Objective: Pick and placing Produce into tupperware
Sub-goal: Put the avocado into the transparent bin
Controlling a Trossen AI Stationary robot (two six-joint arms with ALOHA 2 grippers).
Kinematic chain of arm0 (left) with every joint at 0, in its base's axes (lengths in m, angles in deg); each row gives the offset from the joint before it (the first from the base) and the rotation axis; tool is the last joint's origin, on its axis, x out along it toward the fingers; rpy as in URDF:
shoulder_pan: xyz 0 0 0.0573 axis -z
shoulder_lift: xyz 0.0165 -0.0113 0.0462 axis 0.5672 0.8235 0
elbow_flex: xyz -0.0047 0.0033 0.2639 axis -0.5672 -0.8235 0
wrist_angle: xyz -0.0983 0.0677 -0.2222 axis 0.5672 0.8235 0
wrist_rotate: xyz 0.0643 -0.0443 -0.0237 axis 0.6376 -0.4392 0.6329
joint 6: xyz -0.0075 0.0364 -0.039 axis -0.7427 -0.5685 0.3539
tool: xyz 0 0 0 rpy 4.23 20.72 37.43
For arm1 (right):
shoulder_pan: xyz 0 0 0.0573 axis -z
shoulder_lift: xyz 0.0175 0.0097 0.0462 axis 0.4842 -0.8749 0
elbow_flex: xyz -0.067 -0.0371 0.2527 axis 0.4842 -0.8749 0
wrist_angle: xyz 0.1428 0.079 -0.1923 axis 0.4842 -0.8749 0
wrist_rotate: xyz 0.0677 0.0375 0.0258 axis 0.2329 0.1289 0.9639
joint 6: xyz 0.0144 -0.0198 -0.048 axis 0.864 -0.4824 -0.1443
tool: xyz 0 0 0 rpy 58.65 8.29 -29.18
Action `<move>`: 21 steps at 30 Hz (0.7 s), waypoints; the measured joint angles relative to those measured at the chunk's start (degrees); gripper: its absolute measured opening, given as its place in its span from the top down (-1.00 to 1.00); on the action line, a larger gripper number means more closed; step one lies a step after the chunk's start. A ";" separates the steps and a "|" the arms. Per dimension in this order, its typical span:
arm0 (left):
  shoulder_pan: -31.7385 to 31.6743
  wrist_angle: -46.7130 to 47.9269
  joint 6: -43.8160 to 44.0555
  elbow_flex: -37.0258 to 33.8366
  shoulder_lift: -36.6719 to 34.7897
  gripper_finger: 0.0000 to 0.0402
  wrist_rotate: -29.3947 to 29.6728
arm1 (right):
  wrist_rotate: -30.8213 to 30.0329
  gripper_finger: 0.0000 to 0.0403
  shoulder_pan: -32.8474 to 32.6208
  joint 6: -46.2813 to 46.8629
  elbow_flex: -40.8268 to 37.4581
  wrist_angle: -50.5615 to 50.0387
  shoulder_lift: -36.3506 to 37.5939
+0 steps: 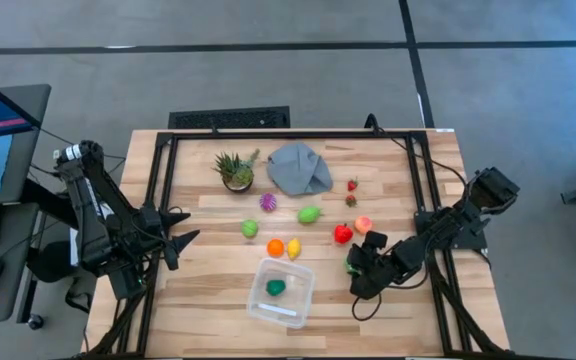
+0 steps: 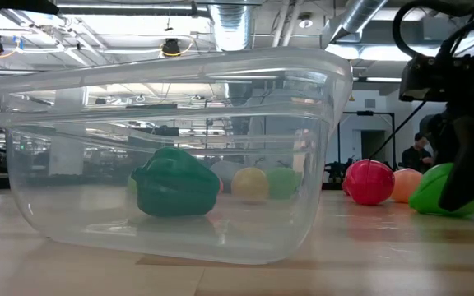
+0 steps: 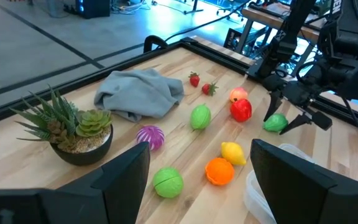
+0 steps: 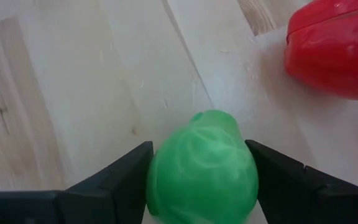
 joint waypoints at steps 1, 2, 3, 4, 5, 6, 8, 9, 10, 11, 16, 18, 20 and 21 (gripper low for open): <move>0.00 0.02 0.00 0.00 0.00 -0.34 0.00 | -0.05 -0.32 0.00 0.00 0.00 0.00 0.00; 0.00 0.02 0.00 0.00 0.01 -0.34 0.00 | -0.05 -0.30 0.00 0.00 0.02 0.00 0.00; 0.00 0.02 0.00 0.00 0.02 -0.34 0.02 | -0.05 -0.29 0.00 0.00 0.02 -0.04 0.00; 0.00 0.02 0.02 0.00 0.01 -0.34 0.02 | -0.06 -0.28 0.00 0.00 0.04 -0.06 0.00; 0.00 0.02 0.00 0.00 0.01 -0.34 0.02 | -0.07 -0.27 0.00 0.00 0.04 -0.07 0.00; 0.00 0.01 0.00 0.00 0.00 -0.34 0.03 | -0.07 -0.27 0.00 0.00 0.04 -0.08 0.00; 0.00 0.00 0.00 0.00 0.00 -0.34 0.04 | -0.07 -0.26 0.00 0.00 0.04 -0.10 0.02; 0.00 0.00 0.02 0.00 0.00 -0.34 0.04 | -0.07 -0.26 0.00 0.00 0.04 -0.11 0.02; 0.00 0.00 0.00 0.00 0.02 -0.34 0.04 | -0.07 -0.26 0.00 0.11 0.04 -0.11 0.02; 0.00 -0.03 0.02 0.00 0.02 -0.34 0.04 | -0.07 -0.25 0.00 0.39 0.04 -0.15 0.02; 0.00 -0.03 0.02 0.00 0.01 -0.34 0.07 | -0.07 -0.25 0.00 1.16 0.04 -0.16 0.02; 0.00 -0.03 0.02 0.00 0.02 -0.34 0.07 | -0.05 -0.25 -0.04 1.45 0.04 -0.16 0.09; 0.00 -0.03 0.02 0.00 0.00 -0.34 0.09 | 0.21 -0.25 -0.26 1.66 0.04 -0.26 0.46; 0.00 -0.01 0.02 0.00 0.00 -0.34 0.09 | 0.27 -0.25 -0.39 2.07 0.04 -0.25 0.65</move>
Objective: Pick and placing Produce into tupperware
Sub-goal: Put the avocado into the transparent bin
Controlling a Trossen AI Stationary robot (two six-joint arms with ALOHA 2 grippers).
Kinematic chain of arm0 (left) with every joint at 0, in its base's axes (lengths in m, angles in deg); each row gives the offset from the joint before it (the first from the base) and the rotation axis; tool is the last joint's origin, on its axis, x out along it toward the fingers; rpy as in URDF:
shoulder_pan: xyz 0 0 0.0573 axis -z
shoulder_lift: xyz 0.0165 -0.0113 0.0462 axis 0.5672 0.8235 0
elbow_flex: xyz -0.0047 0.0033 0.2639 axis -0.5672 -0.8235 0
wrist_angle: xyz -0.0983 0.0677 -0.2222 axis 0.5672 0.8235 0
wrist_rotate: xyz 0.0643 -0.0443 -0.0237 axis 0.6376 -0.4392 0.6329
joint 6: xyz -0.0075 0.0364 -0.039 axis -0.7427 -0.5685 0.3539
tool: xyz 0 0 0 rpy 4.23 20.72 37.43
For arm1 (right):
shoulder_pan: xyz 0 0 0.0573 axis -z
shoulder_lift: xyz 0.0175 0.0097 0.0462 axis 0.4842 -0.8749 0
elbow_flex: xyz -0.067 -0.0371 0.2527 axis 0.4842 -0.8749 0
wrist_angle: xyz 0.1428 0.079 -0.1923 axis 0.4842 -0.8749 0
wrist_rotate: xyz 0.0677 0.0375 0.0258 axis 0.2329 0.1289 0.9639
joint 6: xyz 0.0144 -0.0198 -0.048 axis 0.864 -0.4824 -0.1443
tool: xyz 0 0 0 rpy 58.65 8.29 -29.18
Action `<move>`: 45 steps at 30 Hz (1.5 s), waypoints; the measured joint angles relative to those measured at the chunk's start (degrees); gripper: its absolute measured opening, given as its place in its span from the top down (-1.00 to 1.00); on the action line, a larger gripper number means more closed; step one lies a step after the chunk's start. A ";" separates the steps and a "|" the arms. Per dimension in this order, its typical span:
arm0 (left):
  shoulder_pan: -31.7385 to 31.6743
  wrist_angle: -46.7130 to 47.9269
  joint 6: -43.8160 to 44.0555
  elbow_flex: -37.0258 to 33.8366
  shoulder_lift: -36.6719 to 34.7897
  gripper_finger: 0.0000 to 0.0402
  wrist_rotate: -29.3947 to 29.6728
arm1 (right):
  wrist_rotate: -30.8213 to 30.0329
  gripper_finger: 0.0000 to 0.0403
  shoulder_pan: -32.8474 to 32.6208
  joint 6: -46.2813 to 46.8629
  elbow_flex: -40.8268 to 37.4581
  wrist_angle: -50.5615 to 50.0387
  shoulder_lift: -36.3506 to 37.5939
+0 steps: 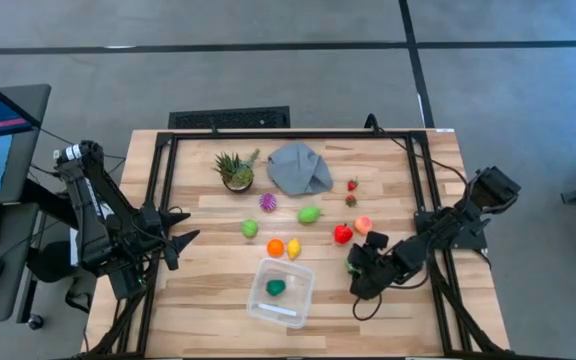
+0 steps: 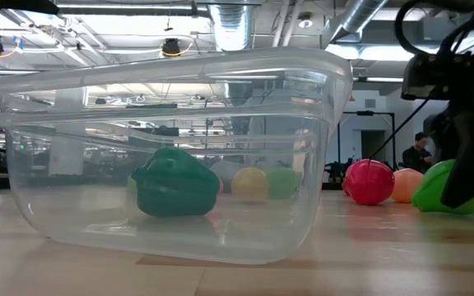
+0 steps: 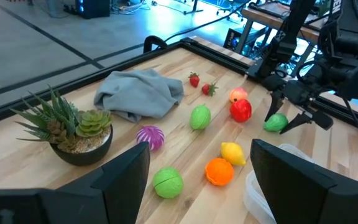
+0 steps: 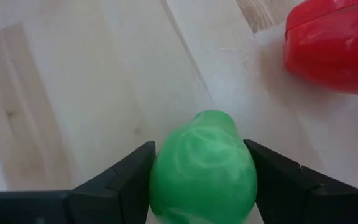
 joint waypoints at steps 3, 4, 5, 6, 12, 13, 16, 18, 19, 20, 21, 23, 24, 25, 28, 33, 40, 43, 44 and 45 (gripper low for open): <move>0.00 0.00 0.00 0.02 0.02 -0.34 0.02 | 0.07 -0.25 -0.63 0.90 -0.02 -0.20 1.19; 0.00 0.00 0.00 0.02 0.00 -0.34 0.02 | 0.07 -0.25 -0.91 1.12 -0.02 -0.15 1.66; 0.00 0.00 0.00 0.02 0.02 -0.34 0.02 | 0.01 -0.25 -1.21 1.49 -0.02 -0.23 2.15; 0.00 0.00 0.00 0.02 0.00 -0.34 0.02 | -0.03 -0.24 -1.49 1.95 -0.02 -0.21 2.74; 0.00 0.02 0.00 0.02 0.00 -0.34 0.08 | -3.59 -0.24 -4.00 5.27 -0.02 0.01 6.90; 0.00 0.01 0.00 0.02 0.00 -0.34 0.14 | -4.52 -0.24 -4.41 5.90 -0.02 0.08 7.64; 0.00 0.00 -0.01 0.02 0.02 -0.34 0.29 | -7.22 -0.24 -5.52 7.99 -0.02 0.12 9.62; 0.00 0.00 -0.02 0.02 0.00 -0.34 0.44 | -8.58 -0.24 -6.11 8.81 -0.02 0.62 10.74; 0.00 0.00 -0.02 0.02 0.00 -0.34 0.50 | -9.13 -0.24 -6.33 9.22 -0.02 0.88 11.20; 0.00 0.00 -0.02 0.02 0.00 -0.34 0.65 | -9.46 -0.24 -6.51 9.38 -0.02 1.34 11.54; 0.00 -0.02 -0.03 0.02 0.00 -0.34 0.81 | -9.55 -0.24 -6.63 9.41 -0.02 2.09 11.80; 0.00 -0.02 -0.04 0.02 0.00 -0.34 0.85 | -9.89 -0.24 -6.61 9.41 -0.02 4.01 12.15; 0.00 -0.02 -0.04 0.02 0.00 -0.34 0.86 | -10.09 -0.24 -6.61 9.36 -0.02 5.37 12.20; 0.00 -0.02 -0.04 0.02 0.01 -0.34 0.85 | -10.44 -0.24 -6.61 9.11 -0.02 6.93 12.20; 0.00 0.00 -0.38 0.02 0.02 -0.34 0.88 | -10.54 -0.24 -6.54 6.95 -0.02 11.96 12.20; 0.00 0.03 -0.85 0.02 0.01 -0.34 0.96 | -10.66 -0.24 -5.66 4.70 -0.02 17.96 12.20; 1.19 0.05 -1.16 0.02 0.02 -0.34 1.05 | -9.96 -0.24 -4.53 0.56 -0.02 28.59 12.20; 1.91 0.06 -1.14 0.02 0.00 -0.34 1.05 | -9.74 -0.24 -3.86 -0.70 -0.02 32.10 12.15; 2.08 0.05 -1.14 0.02 0.02 -0.34 1.04 | -9.50 -0.24 -3.64 -1.05 -0.02 33.38 11.93; 2.30 0.05 -1.14 0.02 0.01 -0.34 1.04 | -9.16 -0.24 -3.36 -1.25 -0.02 34.44 11.70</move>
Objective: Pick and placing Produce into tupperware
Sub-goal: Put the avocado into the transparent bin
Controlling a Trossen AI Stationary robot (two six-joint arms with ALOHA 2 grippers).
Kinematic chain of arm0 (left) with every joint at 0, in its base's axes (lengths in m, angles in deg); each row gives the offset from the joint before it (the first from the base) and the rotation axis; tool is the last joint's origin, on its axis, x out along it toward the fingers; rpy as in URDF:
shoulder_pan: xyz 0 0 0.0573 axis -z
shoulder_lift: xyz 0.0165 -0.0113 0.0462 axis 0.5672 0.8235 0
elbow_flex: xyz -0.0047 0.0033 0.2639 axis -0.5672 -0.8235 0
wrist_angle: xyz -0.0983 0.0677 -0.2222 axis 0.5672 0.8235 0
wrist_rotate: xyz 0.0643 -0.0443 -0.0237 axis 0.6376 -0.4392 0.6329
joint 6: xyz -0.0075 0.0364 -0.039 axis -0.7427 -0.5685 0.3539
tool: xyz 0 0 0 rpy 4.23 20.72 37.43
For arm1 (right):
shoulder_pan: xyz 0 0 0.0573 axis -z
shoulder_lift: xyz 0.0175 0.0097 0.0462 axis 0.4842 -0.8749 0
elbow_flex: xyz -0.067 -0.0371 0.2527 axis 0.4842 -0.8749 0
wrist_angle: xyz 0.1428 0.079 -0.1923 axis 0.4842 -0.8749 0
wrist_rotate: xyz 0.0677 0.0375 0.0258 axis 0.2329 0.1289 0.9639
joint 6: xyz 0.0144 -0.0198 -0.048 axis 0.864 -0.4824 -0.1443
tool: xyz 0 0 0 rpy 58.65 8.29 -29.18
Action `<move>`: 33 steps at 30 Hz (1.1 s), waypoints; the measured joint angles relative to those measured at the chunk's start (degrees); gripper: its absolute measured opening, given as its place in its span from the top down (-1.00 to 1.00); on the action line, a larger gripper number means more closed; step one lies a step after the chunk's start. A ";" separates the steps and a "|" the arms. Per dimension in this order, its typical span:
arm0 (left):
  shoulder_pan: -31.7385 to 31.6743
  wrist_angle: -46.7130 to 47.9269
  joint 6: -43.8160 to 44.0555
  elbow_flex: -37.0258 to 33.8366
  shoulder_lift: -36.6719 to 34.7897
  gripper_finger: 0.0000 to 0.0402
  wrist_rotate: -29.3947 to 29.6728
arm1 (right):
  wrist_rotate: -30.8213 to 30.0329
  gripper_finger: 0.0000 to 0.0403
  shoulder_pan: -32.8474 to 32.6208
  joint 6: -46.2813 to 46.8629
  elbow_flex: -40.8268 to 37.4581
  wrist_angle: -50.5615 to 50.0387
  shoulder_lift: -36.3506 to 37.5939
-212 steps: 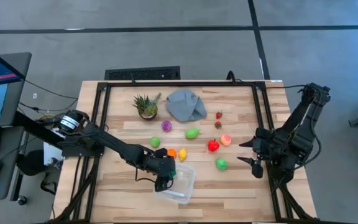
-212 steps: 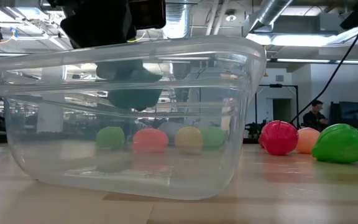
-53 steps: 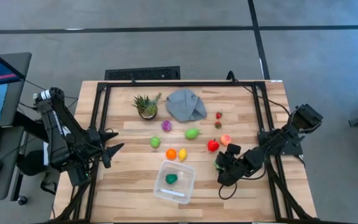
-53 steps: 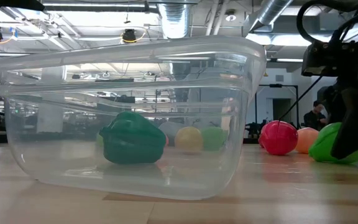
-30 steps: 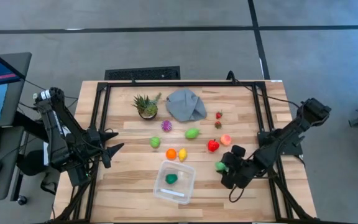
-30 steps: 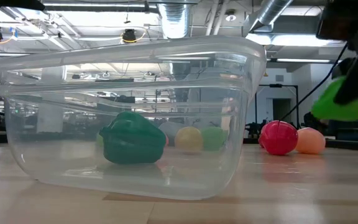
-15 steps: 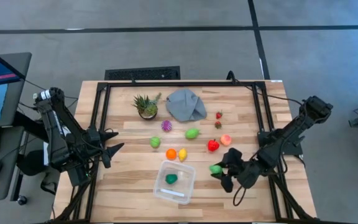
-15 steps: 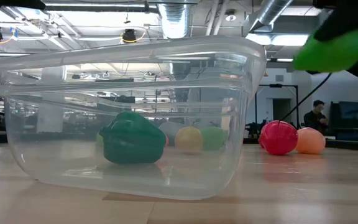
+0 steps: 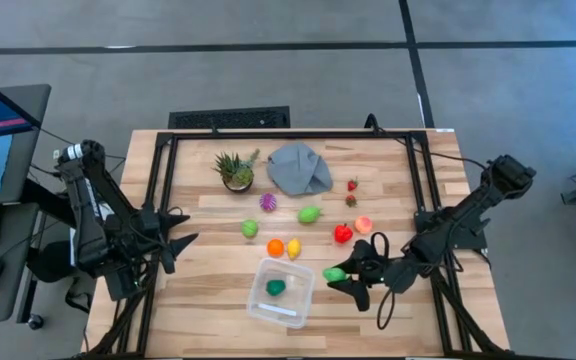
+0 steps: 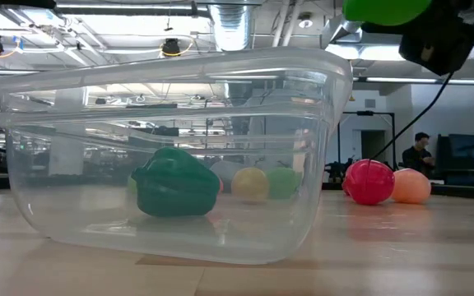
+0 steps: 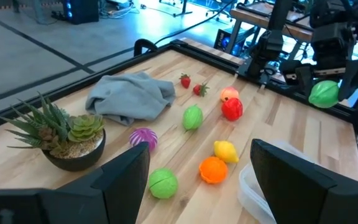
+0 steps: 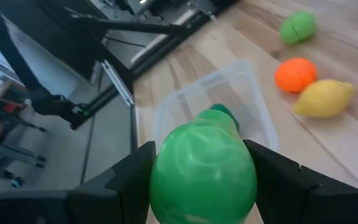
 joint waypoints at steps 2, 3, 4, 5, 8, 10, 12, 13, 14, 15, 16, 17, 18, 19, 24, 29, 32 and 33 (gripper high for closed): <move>0.30 -0.01 0.00 0.00 0.00 -0.34 0.01 | 0.31 -0.24 0.40 -0.94 0.04 1.34 -0.04; 0.38 -0.07 0.00 0.00 0.01 -0.34 0.01 | 0.47 -0.24 0.53 -1.33 0.50 1.54 -0.20; 0.48 -0.23 0.00 0.00 0.00 -0.34 0.01 | 0.57 -0.24 0.83 -1.96 1.26 1.87 -0.79; 0.54 -0.46 0.00 0.00 0.02 -0.34 0.08 | 1.17 -0.24 1.30 -2.80 2.02 1.92 -1.49; 0.75 -0.91 -0.15 0.00 0.04 -0.34 0.25 | 3.57 -0.24 2.51 -5.30 4.95 2.22 -4.05; 0.81 -1.02 -0.13 0.00 0.04 -0.34 0.25 | 7.07 -0.24 3.69 -7.01 7.27 4.59 -6.80; 0.82 -1.14 -0.13 0.00 0.04 -0.34 0.23 | 9.19 -0.24 4.53 -8.05 9.18 4.07 -9.51; 0.82 -1.27 -0.13 0.00 0.06 -0.34 0.23 | 9.66 -0.24 4.93 -8.53 10.09 4.01 -10.87; 0.82 -1.33 -0.13 0.00 0.06 -0.34 0.23 | 9.92 -0.24 5.34 -8.86 10.91 4.14 -11.97; 0.84 -1.46 -0.13 0.00 0.06 -0.34 0.22 | 10.02 -0.24 5.72 -8.98 11.49 4.25 -12.81; 0.83 -1.53 -0.13 0.00 0.06 -0.34 0.22 | 10.42 -0.24 6.13 -9.06 11.98 4.29 -13.58; 0.84 -1.79 -0.13 0.00 0.06 -0.34 0.23 | 10.98 -0.24 6.64 -9.21 12.54 4.38 -14.53; 0.83 -2.29 -0.23 0.00 0.06 -0.34 0.23 | 11.73 -0.24 7.15 -9.90 13.08 4.67 -15.54; 0.84 -2.98 -0.54 0.00 0.06 -0.34 0.23 | 12.45 -0.24 7.58 -10.66 13.55 5.16 -16.39; 0.84 -6.79 -1.92 0.00 0.06 -0.34 0.22 | 15.56 -0.24 9.84 -14.40 16.59 7.61 -20.58; 0.84 -9.47 -2.47 0.00 0.08 -0.34 0.77 | 19.53 -0.24 11.47 -18.62 18.69 8.85 -24.09; 0.82 -11.23 -2.43 0.00 0.08 -0.34 3.77 | 23.25 -0.24 12.49 -20.35 18.69 10.71 -25.35; 0.82 -11.61 -2.41 0.00 0.08 -0.34 4.89 | 24.27 -0.24 12.90 -20.63 18.69 10.64 -25.46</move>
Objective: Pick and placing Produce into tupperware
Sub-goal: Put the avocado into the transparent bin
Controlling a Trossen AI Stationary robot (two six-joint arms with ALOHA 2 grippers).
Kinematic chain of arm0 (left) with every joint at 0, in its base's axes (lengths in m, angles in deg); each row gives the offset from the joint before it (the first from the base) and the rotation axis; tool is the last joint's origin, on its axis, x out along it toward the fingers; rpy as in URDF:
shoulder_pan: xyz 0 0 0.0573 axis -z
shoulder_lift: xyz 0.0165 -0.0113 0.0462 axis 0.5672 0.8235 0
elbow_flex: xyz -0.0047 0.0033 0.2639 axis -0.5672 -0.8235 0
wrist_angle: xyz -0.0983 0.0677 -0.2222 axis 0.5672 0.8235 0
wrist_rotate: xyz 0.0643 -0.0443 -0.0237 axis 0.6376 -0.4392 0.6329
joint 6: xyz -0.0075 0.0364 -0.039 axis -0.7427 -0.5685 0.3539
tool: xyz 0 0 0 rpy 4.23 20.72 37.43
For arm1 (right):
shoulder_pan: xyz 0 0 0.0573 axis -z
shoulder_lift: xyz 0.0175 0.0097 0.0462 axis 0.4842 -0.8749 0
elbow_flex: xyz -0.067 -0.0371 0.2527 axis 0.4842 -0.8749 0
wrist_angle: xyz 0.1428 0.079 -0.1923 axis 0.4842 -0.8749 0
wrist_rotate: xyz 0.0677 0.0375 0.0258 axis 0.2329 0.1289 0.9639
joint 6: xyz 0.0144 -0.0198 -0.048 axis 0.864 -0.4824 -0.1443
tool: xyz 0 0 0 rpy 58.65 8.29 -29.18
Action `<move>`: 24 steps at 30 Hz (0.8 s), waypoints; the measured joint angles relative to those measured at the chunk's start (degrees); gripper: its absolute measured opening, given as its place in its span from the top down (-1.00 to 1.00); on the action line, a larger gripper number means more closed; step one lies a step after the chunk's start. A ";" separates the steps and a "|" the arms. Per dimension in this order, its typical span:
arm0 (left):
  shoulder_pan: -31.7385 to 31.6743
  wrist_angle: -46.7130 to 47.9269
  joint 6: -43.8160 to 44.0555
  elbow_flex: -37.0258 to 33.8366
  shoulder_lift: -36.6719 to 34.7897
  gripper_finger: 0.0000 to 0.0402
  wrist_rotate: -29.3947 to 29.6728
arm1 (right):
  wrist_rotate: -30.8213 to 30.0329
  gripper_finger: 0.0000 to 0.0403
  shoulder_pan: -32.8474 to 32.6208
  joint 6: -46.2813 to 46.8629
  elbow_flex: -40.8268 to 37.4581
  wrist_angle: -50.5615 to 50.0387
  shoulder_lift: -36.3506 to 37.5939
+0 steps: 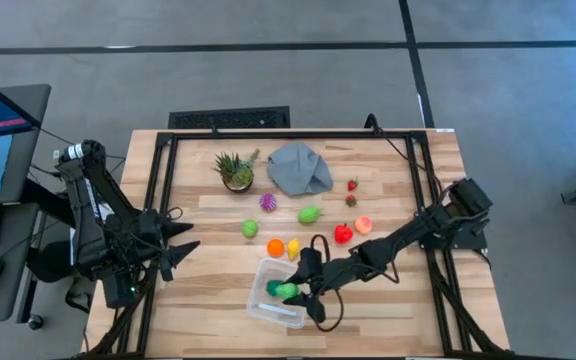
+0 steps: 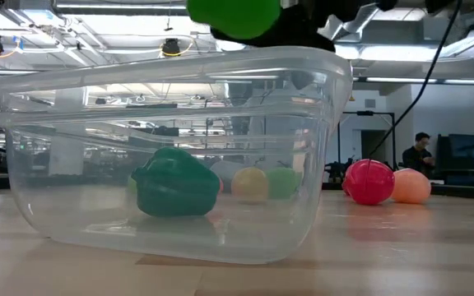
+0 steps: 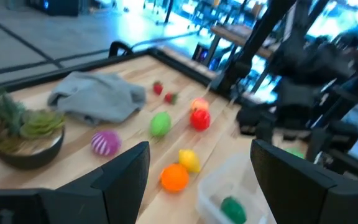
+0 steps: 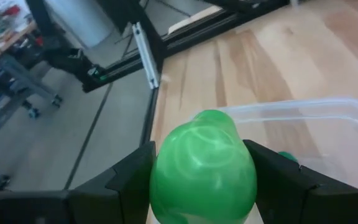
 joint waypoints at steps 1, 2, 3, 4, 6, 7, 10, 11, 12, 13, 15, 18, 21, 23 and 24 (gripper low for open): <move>0.00 -0.08 0.15 0.00 0.00 -0.34 0.84 | 0.25 -0.24 0.29 -0.33 0.00 -0.49 0.00; 0.00 -0.07 0.51 0.00 0.00 -0.34 1.10 | 0.96 -0.24 0.57 -0.77 0.00 -0.58 0.00; -0.01 -0.07 0.72 0.00 0.00 -0.34 1.15 | 1.40 -0.24 0.87 -1.30 0.00 -0.79 0.00; -0.13 -0.07 1.06 0.00 0.00 -0.34 1.17 | 1.65 -0.24 1.13 -1.69 0.00 -0.89 0.00; -0.47 -0.10 2.01 0.00 0.00 -0.34 1.15 | 2.61 -0.24 1.60 -2.83 0.00 -0.89 0.00; -0.58 -0.29 2.22 0.00 0.00 -0.34 1.18 | 2.85 -0.24 1.78 -3.22 0.00 -0.87 0.00; -1.07 -3.06 0.00 0.00 0.00 -0.34 1.88 | 2.98 -0.24 2.07 -3.96 0.00 -1.56 0.00; -1.22 -4.34 -1.59 0.00 0.00 -0.34 2.20 | 2.90 -0.24 2.05 -3.97 0.00 -1.78 0.00; -1.33 -5.53 -3.32 0.00 0.00 -0.34 2.42 | 2.62 -0.24 2.00 -3.99 0.00 -1.97 0.00; -1.38 -6.41 -5.12 0.00 0.00 -0.34 2.68 | 2.17 -0.24 1.92 -4.12 0.00 -2.42 0.00; -1.40 -6.63 -7.77 0.00 0.00 -0.34 2.68 | 0.22 -0.24 1.57 -4.36 0.00 -4.13 0.00; -1.35 -6.37 -9.51 0.00 0.00 -0.34 2.68 | -2.43 -0.24 1.46 -4.06 -0.02 -5.38 0.00; -1.17 -5.76 -10.34 0.00 0.00 -0.34 2.47 | -5.01 -0.24 1.06 -2.91 0.30 -6.64 0.00; -0.98 -5.75 -11.43 0.00 0.00 -0.34 2.28 | -7.67 -0.24 0.48 -2.61 1.04 -8.08 0.00; -0.88 -5.75 -11.97 0.00 0.00 -0.34 2.33 | -8.70 -0.24 0.14 -2.53 1.51 -8.70 0.00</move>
